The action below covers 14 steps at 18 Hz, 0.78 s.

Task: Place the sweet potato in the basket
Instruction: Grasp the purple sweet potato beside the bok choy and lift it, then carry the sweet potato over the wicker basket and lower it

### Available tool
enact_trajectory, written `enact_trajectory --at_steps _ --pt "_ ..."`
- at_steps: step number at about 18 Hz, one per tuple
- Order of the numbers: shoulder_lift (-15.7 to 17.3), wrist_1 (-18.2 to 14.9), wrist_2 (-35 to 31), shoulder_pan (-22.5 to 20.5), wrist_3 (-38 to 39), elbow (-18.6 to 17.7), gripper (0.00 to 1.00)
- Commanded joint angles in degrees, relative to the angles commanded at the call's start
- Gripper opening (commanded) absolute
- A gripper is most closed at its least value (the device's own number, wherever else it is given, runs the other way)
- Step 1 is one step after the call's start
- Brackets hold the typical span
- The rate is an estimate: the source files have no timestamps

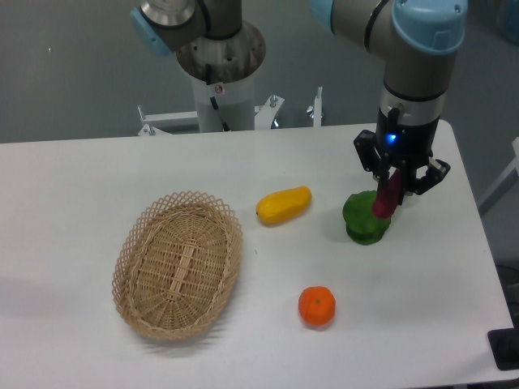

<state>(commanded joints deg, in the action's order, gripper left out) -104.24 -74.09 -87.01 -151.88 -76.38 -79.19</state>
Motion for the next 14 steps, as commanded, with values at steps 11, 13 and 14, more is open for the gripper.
enact_trajectory --at_steps 11,13,14 --pt "-0.2 0.3 1.3 6.3 12.7 -0.7 0.15" --pt "-0.2 0.3 0.8 9.6 17.8 -1.3 0.15" --pt "-0.2 0.6 0.8 11.1 20.9 -2.0 0.15"
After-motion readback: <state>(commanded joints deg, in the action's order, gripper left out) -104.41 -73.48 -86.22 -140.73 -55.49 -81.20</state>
